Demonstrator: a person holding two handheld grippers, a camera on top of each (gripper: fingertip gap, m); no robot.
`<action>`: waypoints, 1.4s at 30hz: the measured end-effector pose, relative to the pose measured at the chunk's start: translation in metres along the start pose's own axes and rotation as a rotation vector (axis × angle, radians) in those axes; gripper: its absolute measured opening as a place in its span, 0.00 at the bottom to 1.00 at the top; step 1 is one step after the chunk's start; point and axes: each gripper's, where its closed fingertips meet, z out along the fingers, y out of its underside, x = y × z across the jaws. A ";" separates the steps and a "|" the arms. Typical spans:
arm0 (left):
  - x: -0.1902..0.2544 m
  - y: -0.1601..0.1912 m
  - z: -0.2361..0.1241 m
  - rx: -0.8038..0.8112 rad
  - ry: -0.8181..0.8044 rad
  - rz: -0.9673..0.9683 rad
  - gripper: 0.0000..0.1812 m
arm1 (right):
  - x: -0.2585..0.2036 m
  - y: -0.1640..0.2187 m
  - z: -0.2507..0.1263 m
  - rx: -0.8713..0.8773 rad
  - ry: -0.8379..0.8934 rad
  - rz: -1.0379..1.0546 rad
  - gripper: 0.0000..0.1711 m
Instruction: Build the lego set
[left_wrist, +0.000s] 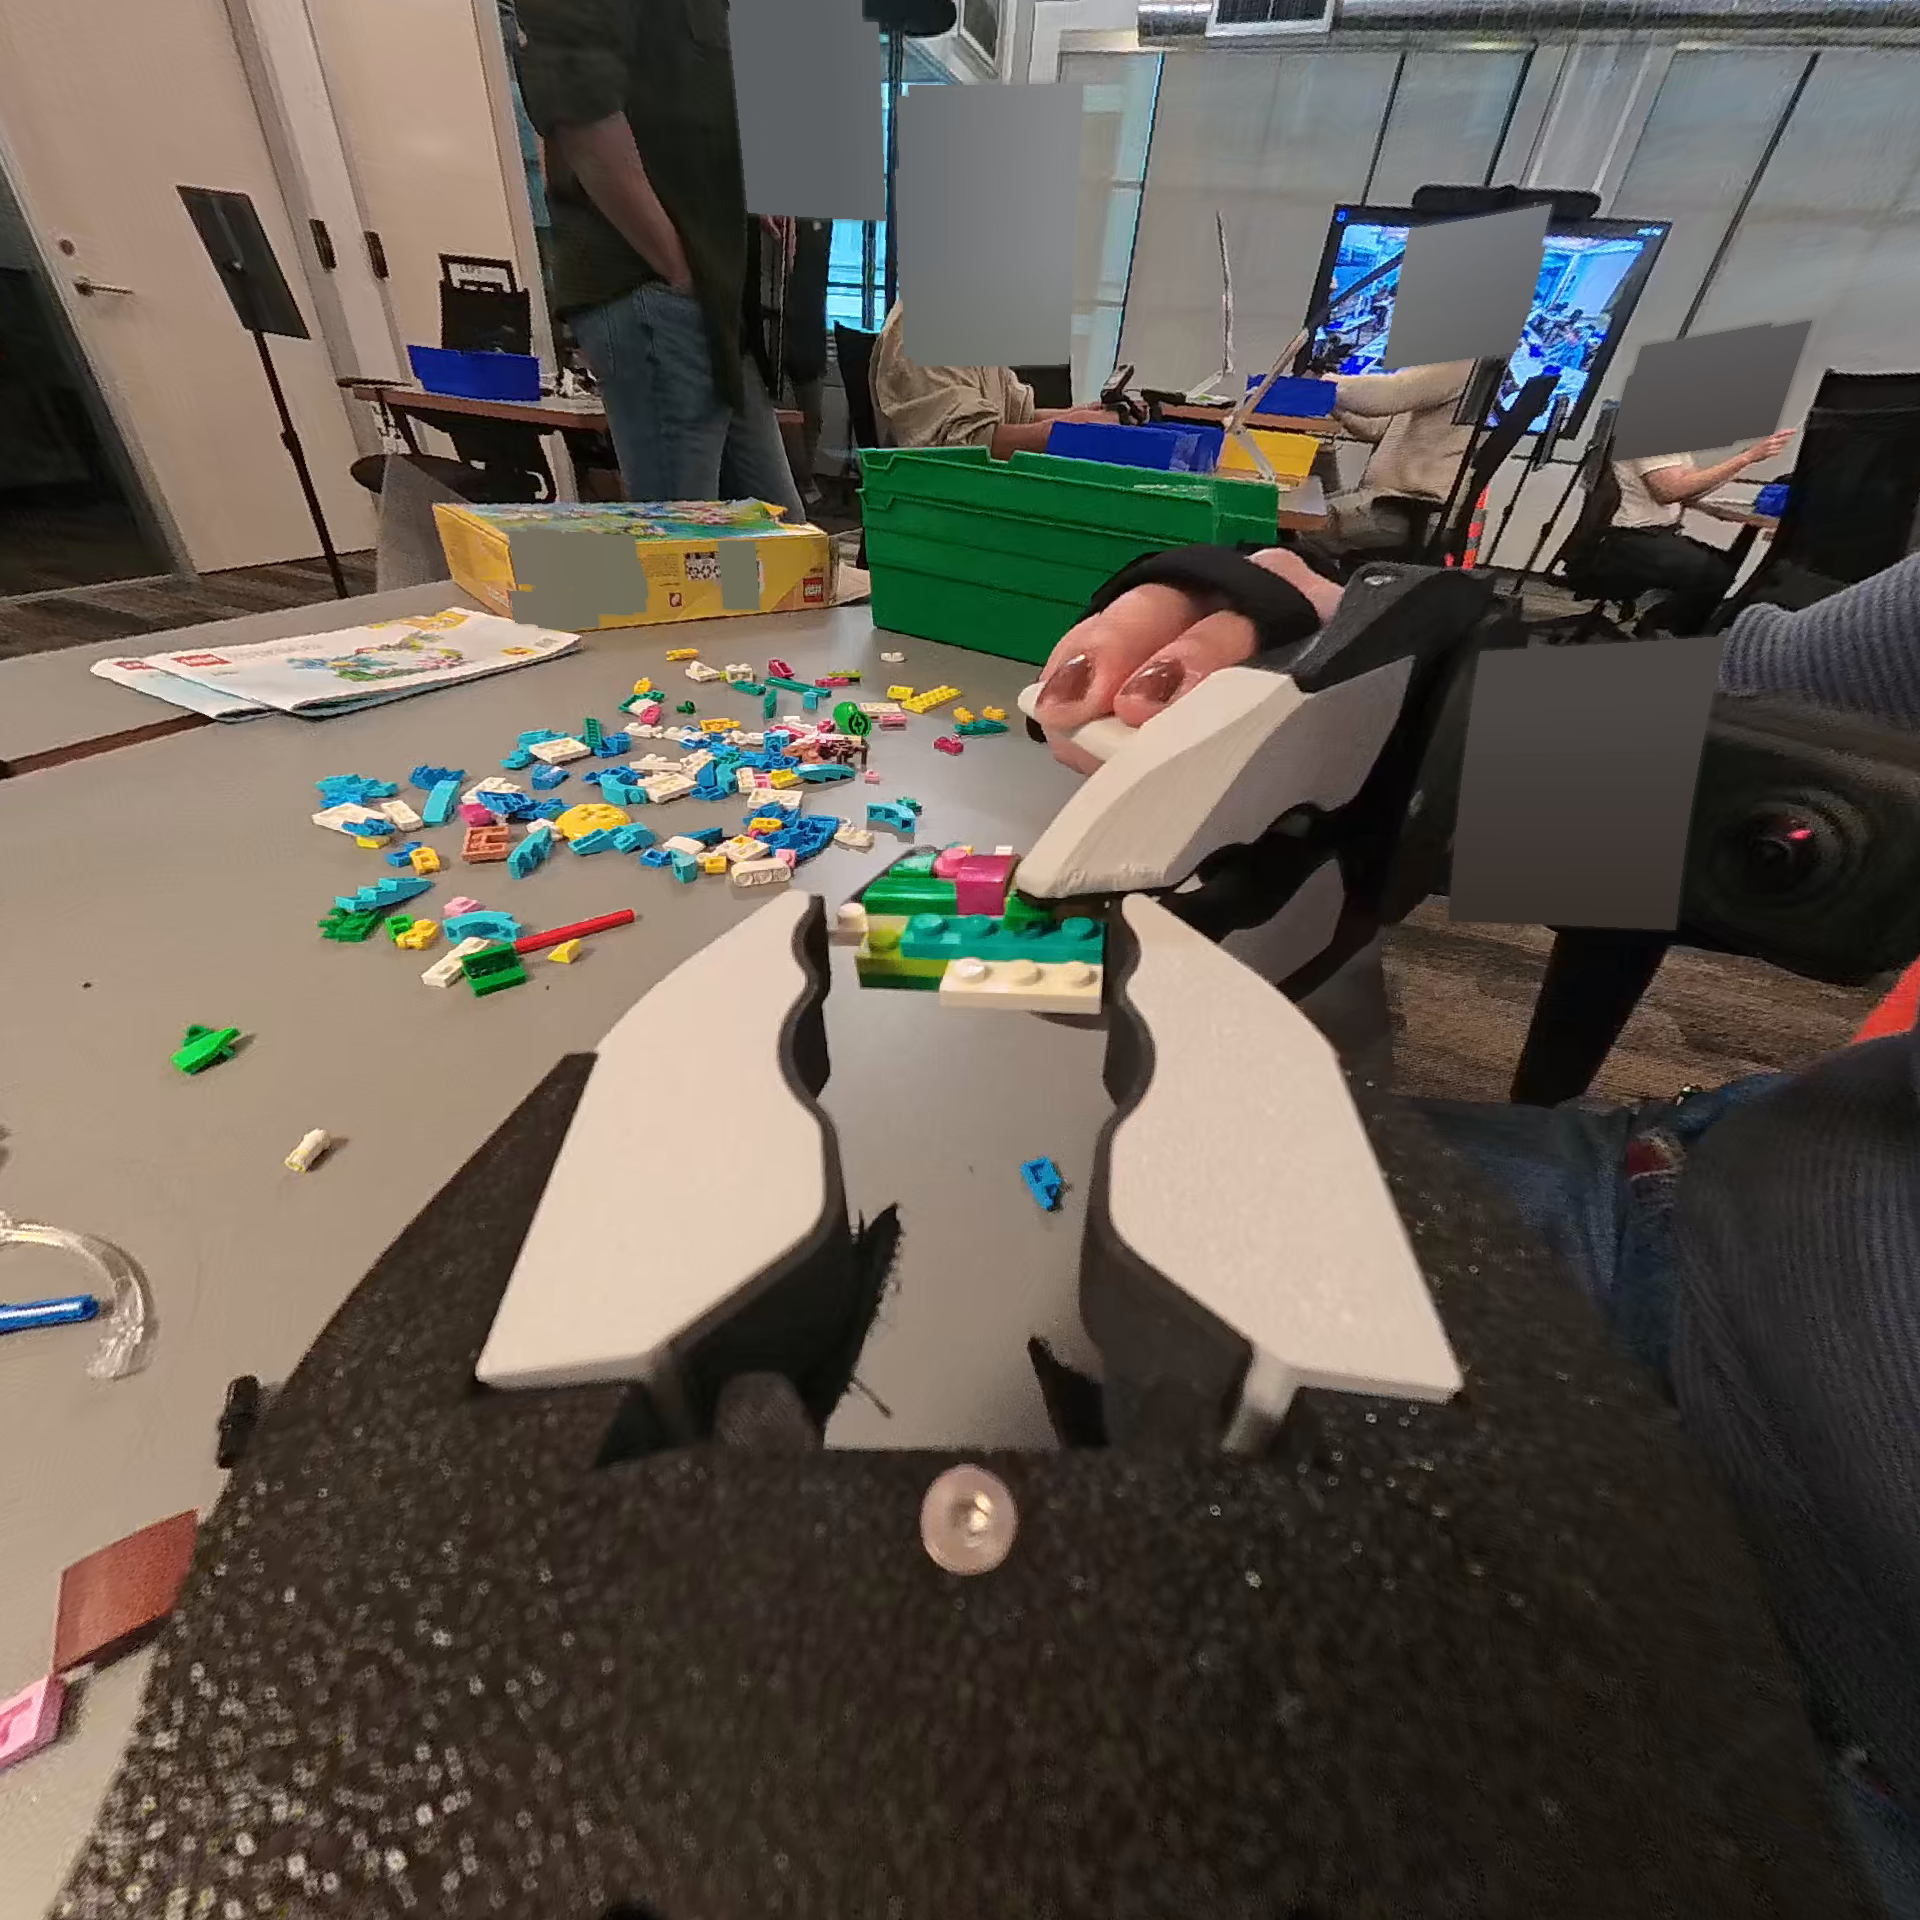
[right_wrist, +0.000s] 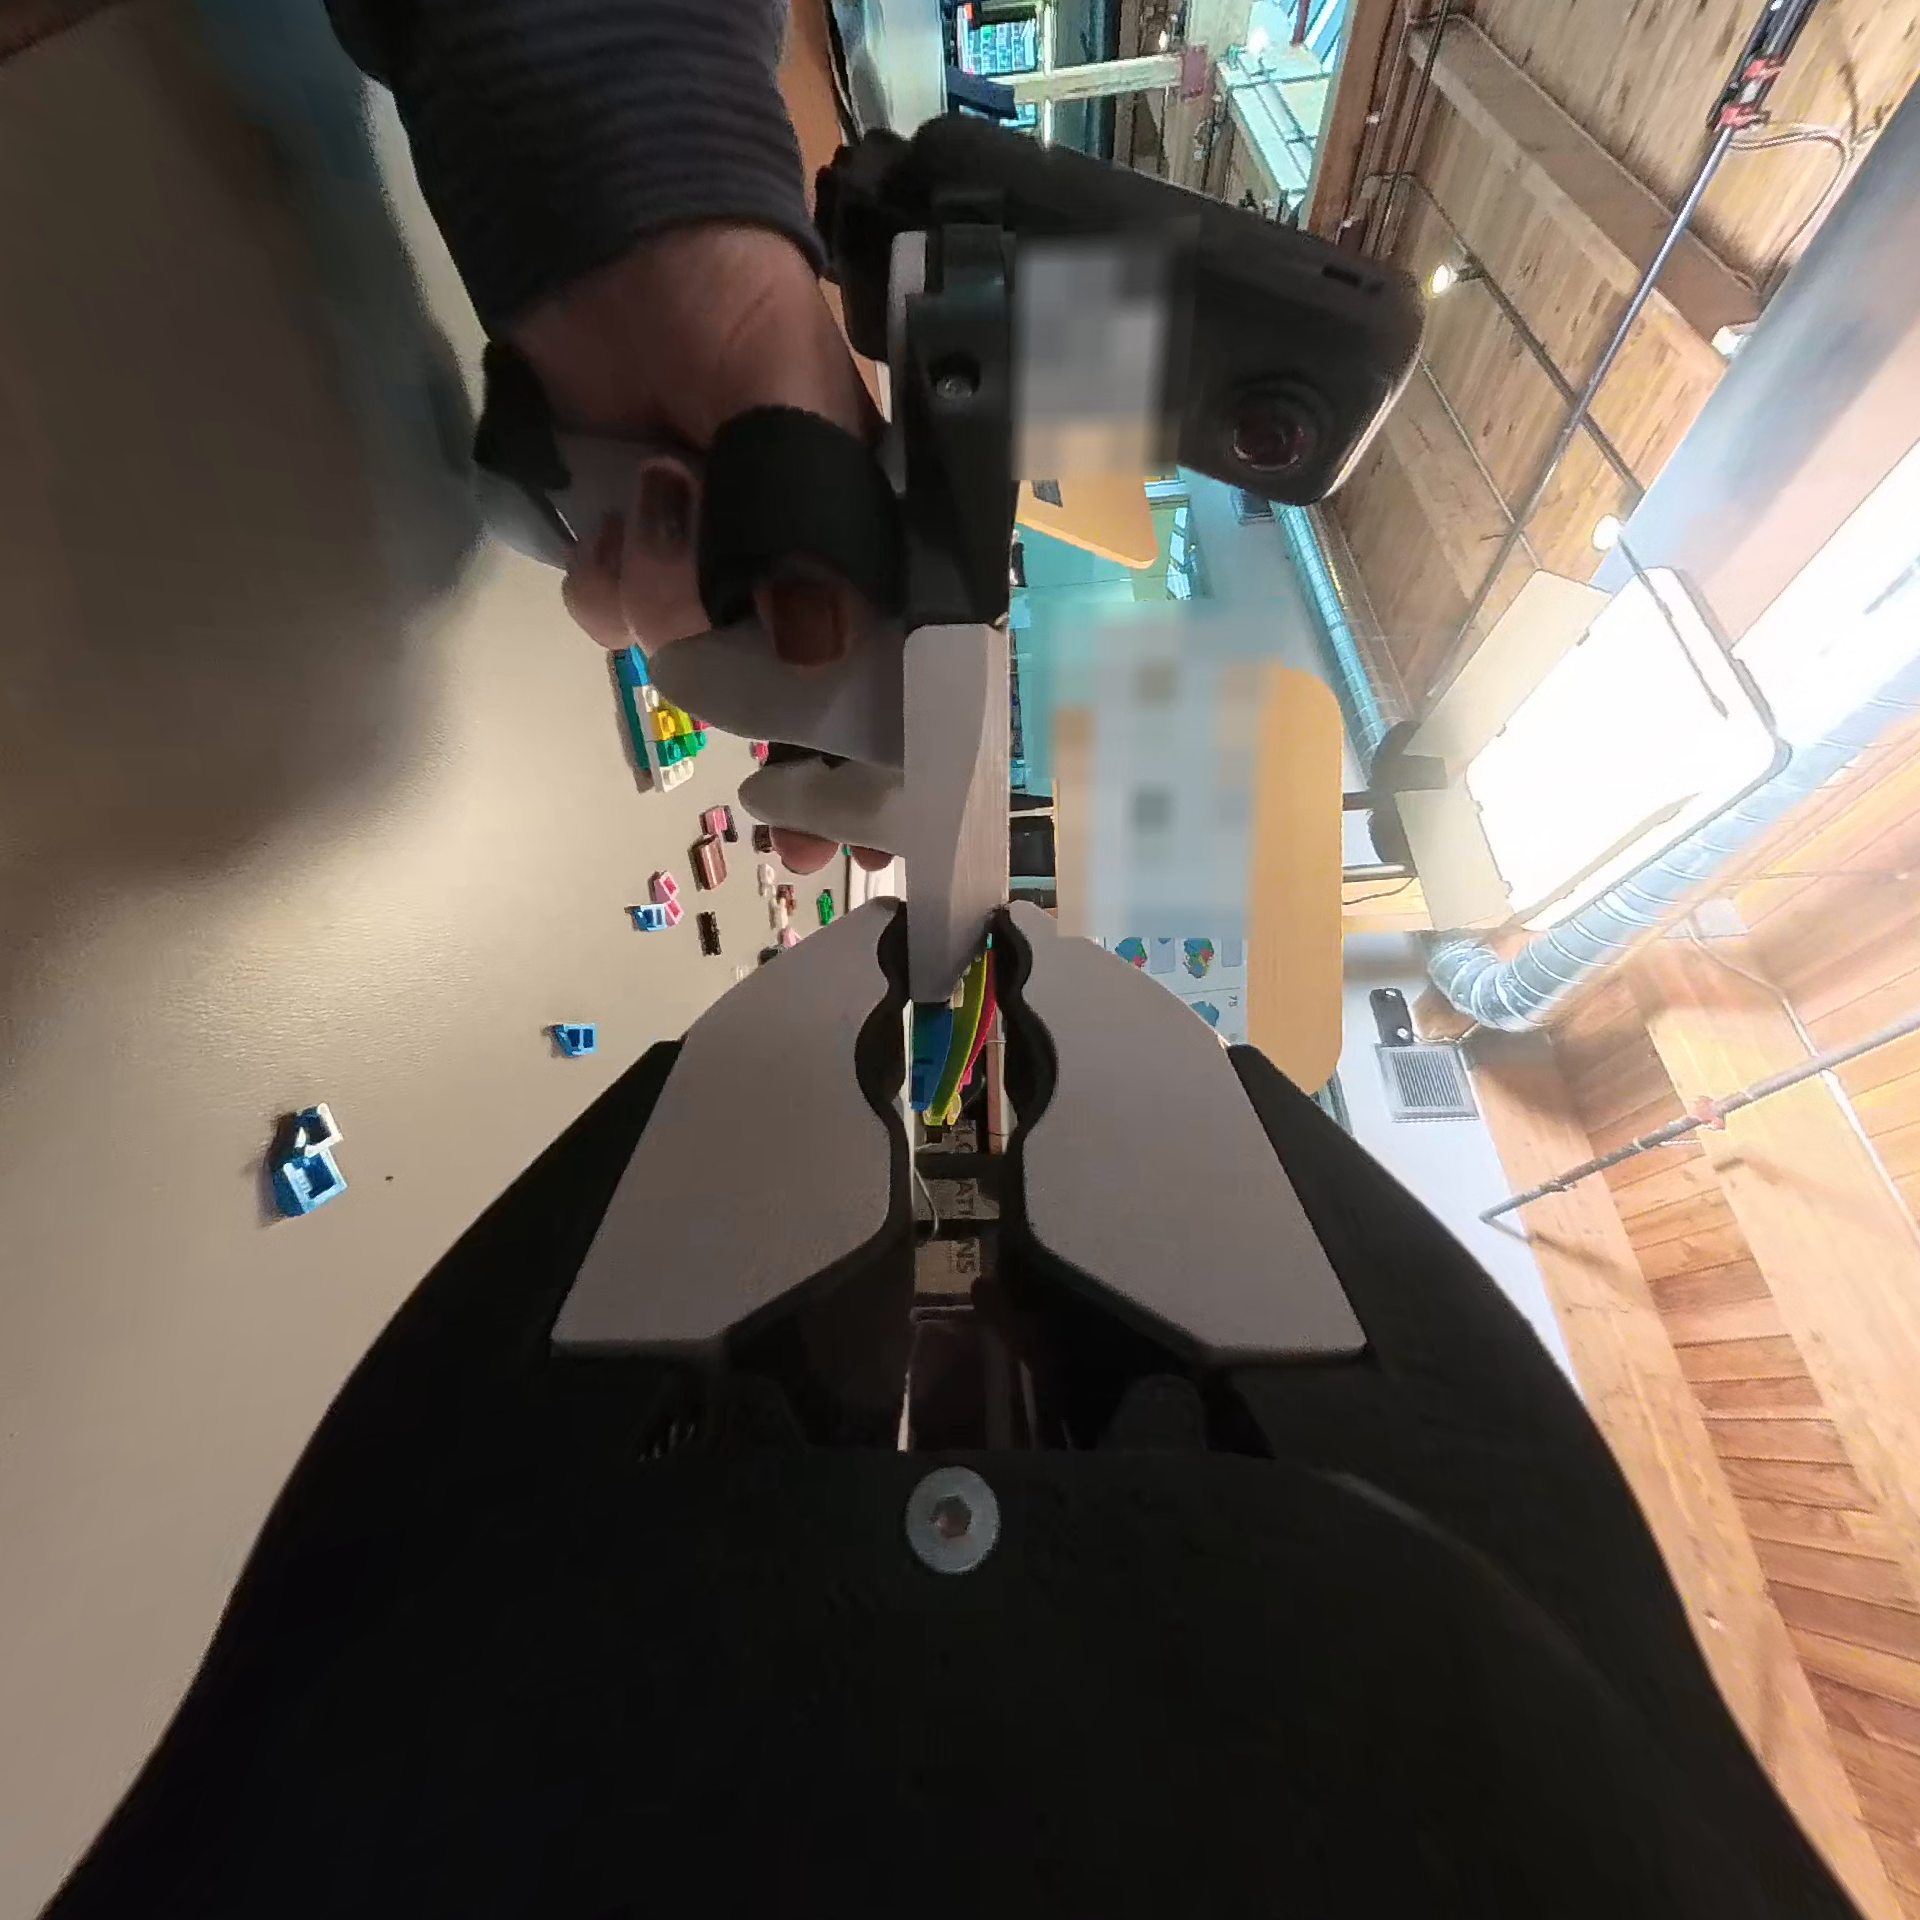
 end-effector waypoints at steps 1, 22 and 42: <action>0.000 0.000 0.000 0.000 -0.003 0.002 0.28 | 0.000 0.000 0.000 -0.001 0.001 -0.001 0.07; -0.004 -0.019 -0.003 0.089 -0.093 0.107 0.28 | 0.018 0.012 0.002 -0.071 0.145 -0.037 0.10; 0.007 -0.032 -0.013 -0.051 -0.275 0.664 0.33 | 0.031 0.015 -0.005 -0.062 0.165 0.002 0.08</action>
